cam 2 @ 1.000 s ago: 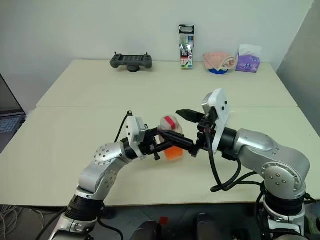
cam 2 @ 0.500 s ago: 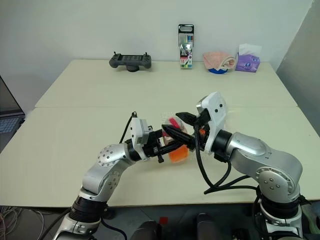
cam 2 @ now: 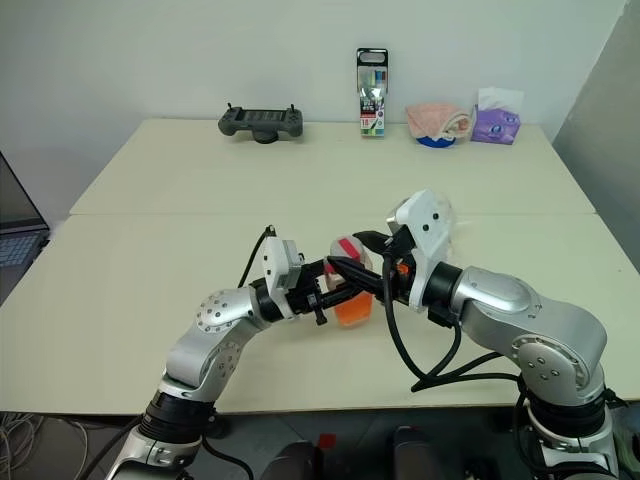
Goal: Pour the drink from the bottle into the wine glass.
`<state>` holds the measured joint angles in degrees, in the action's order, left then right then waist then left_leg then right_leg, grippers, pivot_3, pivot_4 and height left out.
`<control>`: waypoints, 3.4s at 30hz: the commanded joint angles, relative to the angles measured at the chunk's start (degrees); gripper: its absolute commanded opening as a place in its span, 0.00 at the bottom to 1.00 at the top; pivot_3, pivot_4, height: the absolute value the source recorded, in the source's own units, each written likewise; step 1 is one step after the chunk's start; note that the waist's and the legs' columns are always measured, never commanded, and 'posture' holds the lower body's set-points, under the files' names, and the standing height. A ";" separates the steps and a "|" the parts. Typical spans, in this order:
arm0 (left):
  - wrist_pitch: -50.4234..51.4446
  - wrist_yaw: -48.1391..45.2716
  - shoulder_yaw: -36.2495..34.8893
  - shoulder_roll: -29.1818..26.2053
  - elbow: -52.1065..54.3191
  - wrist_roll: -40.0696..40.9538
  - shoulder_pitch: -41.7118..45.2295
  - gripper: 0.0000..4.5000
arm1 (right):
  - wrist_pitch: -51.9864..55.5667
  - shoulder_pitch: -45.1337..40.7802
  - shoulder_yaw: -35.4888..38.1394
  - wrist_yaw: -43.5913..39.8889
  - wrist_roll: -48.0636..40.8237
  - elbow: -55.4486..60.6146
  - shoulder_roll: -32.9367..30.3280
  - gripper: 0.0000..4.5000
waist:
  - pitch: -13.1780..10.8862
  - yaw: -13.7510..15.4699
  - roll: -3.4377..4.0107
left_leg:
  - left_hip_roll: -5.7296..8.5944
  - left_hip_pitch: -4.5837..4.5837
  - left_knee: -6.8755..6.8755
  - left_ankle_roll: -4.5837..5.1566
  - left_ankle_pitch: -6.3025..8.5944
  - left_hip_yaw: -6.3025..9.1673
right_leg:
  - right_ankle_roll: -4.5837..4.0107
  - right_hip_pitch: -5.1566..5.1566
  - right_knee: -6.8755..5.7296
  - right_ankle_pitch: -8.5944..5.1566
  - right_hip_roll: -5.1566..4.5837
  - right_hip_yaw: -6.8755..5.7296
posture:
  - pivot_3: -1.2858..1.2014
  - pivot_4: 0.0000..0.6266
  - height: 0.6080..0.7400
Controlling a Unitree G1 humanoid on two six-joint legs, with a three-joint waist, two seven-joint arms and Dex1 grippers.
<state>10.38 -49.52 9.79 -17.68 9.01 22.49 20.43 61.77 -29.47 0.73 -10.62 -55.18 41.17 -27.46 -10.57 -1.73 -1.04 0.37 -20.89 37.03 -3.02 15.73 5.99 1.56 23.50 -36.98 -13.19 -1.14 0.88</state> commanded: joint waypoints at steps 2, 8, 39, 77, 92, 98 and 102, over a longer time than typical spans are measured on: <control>-1.70 -0.04 -0.71 0.35 1.59 0.16 1.11 0.38 | -0.85 -1.61 0.76 0.83 -0.14 1.10 -0.01 0.50 | 0.00 0.00 0.00 | 0.00 0.00 0.00 0.00 0.00 0.01 | 0.00 0.00 0.00 0.00 0.00 -0.01 | 0.52 0.24 1.00; -0.58 -1.25 -0.31 -0.08 2.18 1.08 1.25 0.38 | -1.84 -2.60 -0.19 -3.67 0.58 -0.27 -2.51 0.41 | 0.00 0.01 0.00 | 0.00 0.00 -0.01 0.00 0.00 0.00 | 0.00 0.00 0.01 0.00 0.00 0.00 | 0.52 0.24 1.00; -0.09 -4.90 0.96 -1.78 0.04 1.39 4.74 0.38 | -22.45 -15.36 -3.90 -60.95 14.05 -20.39 -17.60 0.95 | -0.28 0.29 0.16 | 0.00 -0.03 0.02 0.03 0.02 -0.04 | 0.02 0.04 0.05 -0.02 -0.03 0.00 | 0.52 0.24 1.00; -9.51 -5.12 -0.27 3.26 -11.17 -2.89 8.71 0.38 | 9.46 1.25 1.73 8.55 12.33 11.90 10.14 0.82 | -0.27 0.06 0.17 | 0.00 -0.05 0.01 0.03 0.01 -0.03 | 0.02 0.09 -0.04 -0.02 0.00 0.03 | 0.52 0.24 1.00; -8.77 -4.40 -0.12 2.74 -10.20 -2.93 8.87 0.38 | 8.41 0.19 0.05 8.90 15.57 9.85 8.31 0.41 | -0.27 0.03 0.17 | 0.00 -0.05 0.00 0.03 0.01 -0.03 | 0.02 0.09 -0.02 -0.02 0.00 0.03 | 0.52 0.24 1.00; -3.28 -7.77 0.45 1.41 -6.07 0.78 8.66 0.37 | 2.58 3.34 2.96 -25.48 -2.80 6.07 -5.85 0.41 | -0.28 0.17 0.16 | 0.04 -0.11 0.00 0.04 0.02 -0.04 | 0.03 0.07 0.09 -0.02 -0.01 0.01 | 0.52 0.24 1.00; 1.52 -11.01 2.76 -0.38 -0.44 3.17 6.87 0.37 | -9.00 -5.49 -4.46 -48.44 4.56 -8.12 -12.49 0.41 | -0.30 -0.62 0.13 | 0.01 0.01 0.00 0.14 0.08 -0.17 | 0.07 -0.01 0.10 -0.05 -0.02 0.08 | 0.52 0.24 1.00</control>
<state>10.43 -60.96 13.51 -18.14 5.28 24.18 26.33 57.32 -32.58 3.41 -46.37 -49.20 33.83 -40.34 -10.87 -2.35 -0.91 0.32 -20.83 37.05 -2.88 15.81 5.74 1.61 23.50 -36.90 -13.22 -1.11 0.98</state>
